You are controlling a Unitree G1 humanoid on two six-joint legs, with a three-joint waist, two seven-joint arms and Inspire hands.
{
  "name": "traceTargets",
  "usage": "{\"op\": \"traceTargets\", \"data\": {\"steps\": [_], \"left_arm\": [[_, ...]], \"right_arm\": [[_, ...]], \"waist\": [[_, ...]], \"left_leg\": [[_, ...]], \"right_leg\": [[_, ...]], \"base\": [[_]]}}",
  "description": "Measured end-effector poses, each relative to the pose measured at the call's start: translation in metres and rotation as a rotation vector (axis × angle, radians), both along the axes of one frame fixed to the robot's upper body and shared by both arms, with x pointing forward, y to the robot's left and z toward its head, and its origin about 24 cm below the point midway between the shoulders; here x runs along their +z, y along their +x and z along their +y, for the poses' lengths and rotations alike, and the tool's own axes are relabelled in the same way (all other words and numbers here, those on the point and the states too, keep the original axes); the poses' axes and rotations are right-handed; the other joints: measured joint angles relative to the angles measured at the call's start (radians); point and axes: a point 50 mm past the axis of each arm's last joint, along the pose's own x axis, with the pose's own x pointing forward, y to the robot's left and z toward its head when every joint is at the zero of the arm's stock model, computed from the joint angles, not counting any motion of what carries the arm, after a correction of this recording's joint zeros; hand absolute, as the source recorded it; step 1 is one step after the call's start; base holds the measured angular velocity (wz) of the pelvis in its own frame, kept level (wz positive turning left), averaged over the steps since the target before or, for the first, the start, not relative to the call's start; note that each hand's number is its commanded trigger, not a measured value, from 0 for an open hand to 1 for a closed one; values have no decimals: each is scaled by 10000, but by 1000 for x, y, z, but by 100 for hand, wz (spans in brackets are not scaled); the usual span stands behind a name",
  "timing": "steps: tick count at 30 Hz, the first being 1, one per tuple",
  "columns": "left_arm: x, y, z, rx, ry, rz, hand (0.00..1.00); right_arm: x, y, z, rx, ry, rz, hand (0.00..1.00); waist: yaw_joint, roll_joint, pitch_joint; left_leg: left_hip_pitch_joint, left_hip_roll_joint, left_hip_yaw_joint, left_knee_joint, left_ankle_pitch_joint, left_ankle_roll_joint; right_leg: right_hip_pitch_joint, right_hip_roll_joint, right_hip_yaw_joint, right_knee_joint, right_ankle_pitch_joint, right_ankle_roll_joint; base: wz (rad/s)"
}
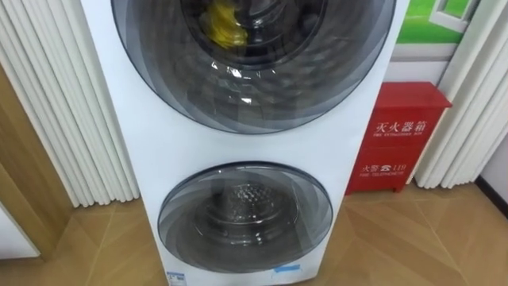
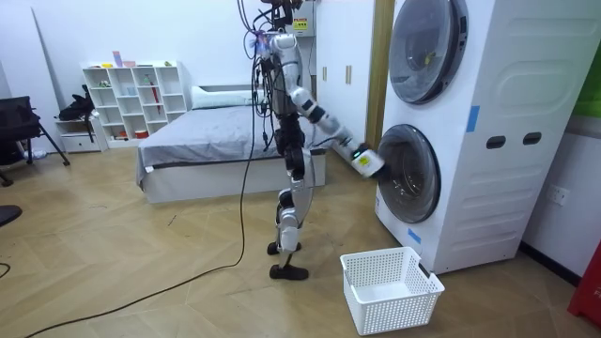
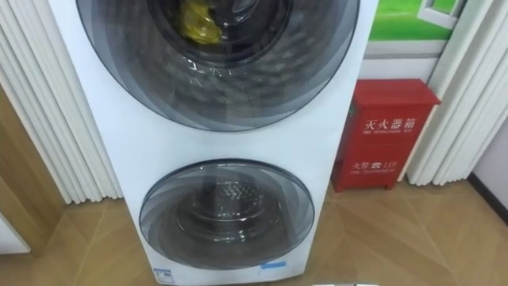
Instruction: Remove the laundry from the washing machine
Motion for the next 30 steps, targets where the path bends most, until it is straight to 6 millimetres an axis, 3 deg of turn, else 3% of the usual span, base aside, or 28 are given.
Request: {"op": "traceTargets", "data": {"steps": [4, 5, 7, 11, 15, 18, 20, 27, 29, 30], "left_arm": [[2, 6, 5, 7, 138, -53, 0], [2, 7, 5, 3, 141, -53, 0], [4, 12, 8, 24, 194, -140, 0], [6, 14, 14, -61, 391, -143, 0], [7, 14, 17, -162, 417, 4, 0], [6, 11, 18, -209, 373, 266, 0], [6, 7, 18, -161, 337, 446, 0], [10, 5, 27, -719, 683, 617, 0], [11, 4, 28, -764, 752, 659, 0], [12, 7, 29, -816, 821, 610, 0]], "right_arm": [[61, 63, -4, -38, -721, -2362, 0], [68, 70, -4, -80, -758, -2607, 0], [92, 89, -4, -268, -874, -3350, 0], [128, 111, 0, -110, -1219, -4453, 0], [157, 124, -7, 212, -1972, -5074, 0], [175, 134, -6, 153, -2070, -5516, 0], [174, 134, -5, 84, -2074, -5351, 0], [204, 146, -9, 75, -2581, -5622, 0], [208, 147, -11, 134, -2784, -5600, 0], [209, 147, -11, 223, -2930, -5535, 0]], "waist": [[214, -199, -75], [222, -195, -73], [254, -308, -148], [480, -320, -144], [541, -350, -130], [598, -459, -62], [590, -536, -82], [629, -575, -85], [677, -567, -92], [666, -540, -80]], "left_leg": [[-14, 17, -30, 16, 16, -13], [-19, 14, -33, 11, 15, -13], [-50, 9, -96, -13, 15, -13], [-84, 7, -246, -35, 16, -13], [-107, 8, -378, -64, 17, -13], [-110, 20, -551, -67, 19, -12], [-138, 29, -594, -67, 19, -12], [-162, 29, -600, -83, 19, -11], [-103, 85, -916, -80, 35, 8], [0, 206, -1539, -90, 51, 18]], "right_leg": [[7, 15, -35, 7, 2, -2], [7, 11, -30, -11, 1, -2], [-9, 7, -28, -34, 2, -2], [-45, 18, -4, -34, 1, -2], [-29, 25, -12, -36, 1, -2], [-73, 50, -11, -22, 1, -2], [-152, 52, -42, 42, 1, -2], [-320, 40, -128, 198, 1, -2], [-515, 52, -360, 628, -23, -23], [-976, 133, -589, 1272, -276, -117]], "base": [[1], [0], [6], [4], [10], [1], [-13], [-11], [-19], [-41]]}}
